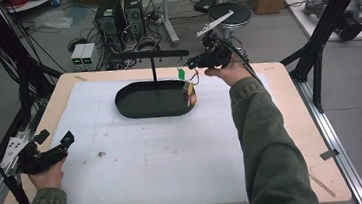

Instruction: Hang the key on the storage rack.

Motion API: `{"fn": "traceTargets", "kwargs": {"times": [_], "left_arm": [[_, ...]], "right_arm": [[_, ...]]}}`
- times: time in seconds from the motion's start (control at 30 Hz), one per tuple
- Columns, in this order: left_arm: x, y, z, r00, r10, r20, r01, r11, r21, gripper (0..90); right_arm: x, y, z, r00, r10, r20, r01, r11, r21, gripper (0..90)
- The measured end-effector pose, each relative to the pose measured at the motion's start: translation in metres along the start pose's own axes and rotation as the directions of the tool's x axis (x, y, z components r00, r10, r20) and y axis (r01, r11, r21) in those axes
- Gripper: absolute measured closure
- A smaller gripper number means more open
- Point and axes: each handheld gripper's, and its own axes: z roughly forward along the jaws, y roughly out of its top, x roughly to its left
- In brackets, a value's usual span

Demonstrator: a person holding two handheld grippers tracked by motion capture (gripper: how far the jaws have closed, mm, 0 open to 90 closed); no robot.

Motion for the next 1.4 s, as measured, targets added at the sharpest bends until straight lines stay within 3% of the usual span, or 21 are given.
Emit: {"fn": "traceTargets", "kwargs": {"times": [0.4,0.77,1.13,1.4], "left_arm": [[0.001,-0.001,0.002,1.0,0.005,0.004,-0.005,1.0,0.007,1.7],[0.0,-0.001,0.002,1.0,0.009,0.002,-0.009,0.9999,0.011,1.7],[0.001,-0.001,0.003,1.0,-0.001,0.005,0.001,1.0,0.006,1.7],[0.002,-0.001,0.003,1.0,-0.006,0.006,0.006,1.0,0.005,1.7]], "right_arm": [[-0.013,0.002,0.008,0.9999,0.017,-0.001,-0.017,1.0,-0.026,83.3],[-0.024,0.013,0.015,1.0,0.003,0.006,-0.003,0.999,-0.051,83.2],[-0.035,0.025,0.026,0.9988,0.035,0.035,-0.035,0.999,-0.015,83.2],[-0.045,0.021,0.036,0.9973,0.06,0.043,-0.06,0.998,-0.007,83.2]]}}
